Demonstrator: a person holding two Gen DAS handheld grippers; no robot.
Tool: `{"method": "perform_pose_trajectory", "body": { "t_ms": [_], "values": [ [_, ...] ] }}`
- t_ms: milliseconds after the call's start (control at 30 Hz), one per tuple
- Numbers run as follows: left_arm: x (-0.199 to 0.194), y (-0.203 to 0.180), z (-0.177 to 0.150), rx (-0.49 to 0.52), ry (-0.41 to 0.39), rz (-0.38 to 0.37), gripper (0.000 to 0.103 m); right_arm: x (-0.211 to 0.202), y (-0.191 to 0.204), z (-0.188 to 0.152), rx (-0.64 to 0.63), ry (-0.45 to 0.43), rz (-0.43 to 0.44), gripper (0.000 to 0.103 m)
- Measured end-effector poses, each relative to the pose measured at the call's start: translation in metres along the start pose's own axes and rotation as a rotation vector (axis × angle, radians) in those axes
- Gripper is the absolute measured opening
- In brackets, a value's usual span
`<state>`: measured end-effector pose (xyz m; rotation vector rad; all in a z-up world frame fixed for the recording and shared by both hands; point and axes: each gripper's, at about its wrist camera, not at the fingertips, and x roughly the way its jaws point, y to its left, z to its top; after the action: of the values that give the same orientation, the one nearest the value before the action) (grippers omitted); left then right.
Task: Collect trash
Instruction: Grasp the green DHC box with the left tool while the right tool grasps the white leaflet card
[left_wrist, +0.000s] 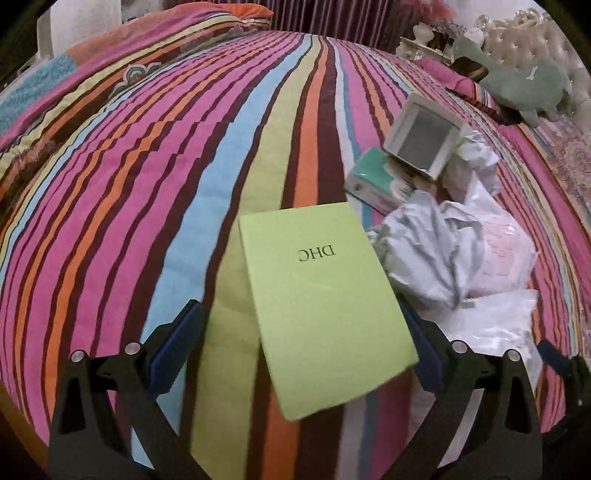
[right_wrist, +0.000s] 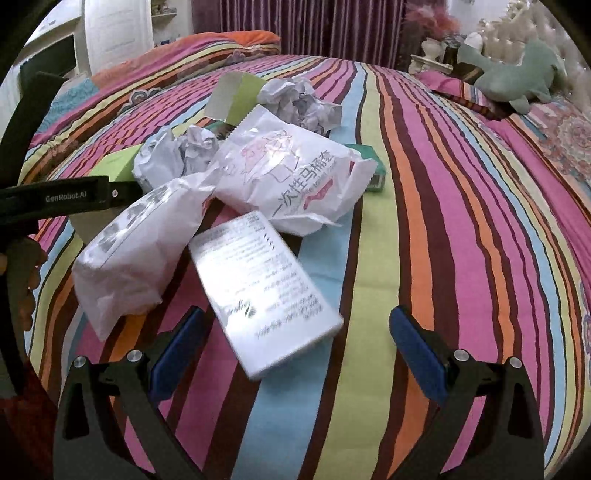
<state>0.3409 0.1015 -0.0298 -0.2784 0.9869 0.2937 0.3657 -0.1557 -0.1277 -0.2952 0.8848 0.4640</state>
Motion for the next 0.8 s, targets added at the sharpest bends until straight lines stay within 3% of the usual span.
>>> {"method": "perform_pose_trajectory", "body": {
  "t_ms": [200,267,300,333,633,800],
  "values": [
    [0.010,0.011,0.003,0.013,0.026,-0.002,0.094,0.008,0.005,0.008,-0.008,0.006,0.014,0.093],
    [0.009,0.012,0.003,0.038,0.023,0.004,0.079,0.009,0.008,0.008,-0.012,0.012,0.033,0.083],
    [0.008,0.013,0.003,0.051,0.015,0.019,0.064,0.009,0.008,0.008,-0.011,0.016,0.041,0.075],
    [0.007,0.015,0.004,0.061,0.007,0.028,0.056,0.010,0.009,0.007,-0.008,0.024,0.060,0.065],
    [-0.008,0.026,-0.007,0.112,0.006,-0.010,0.056,-0.009,0.008,-0.007,0.110,0.014,0.050,0.059],
    [-0.024,0.034,-0.025,0.117,-0.004,-0.027,0.056,-0.026,0.001,-0.019,0.222,0.010,0.092,0.058]
  ]
}}
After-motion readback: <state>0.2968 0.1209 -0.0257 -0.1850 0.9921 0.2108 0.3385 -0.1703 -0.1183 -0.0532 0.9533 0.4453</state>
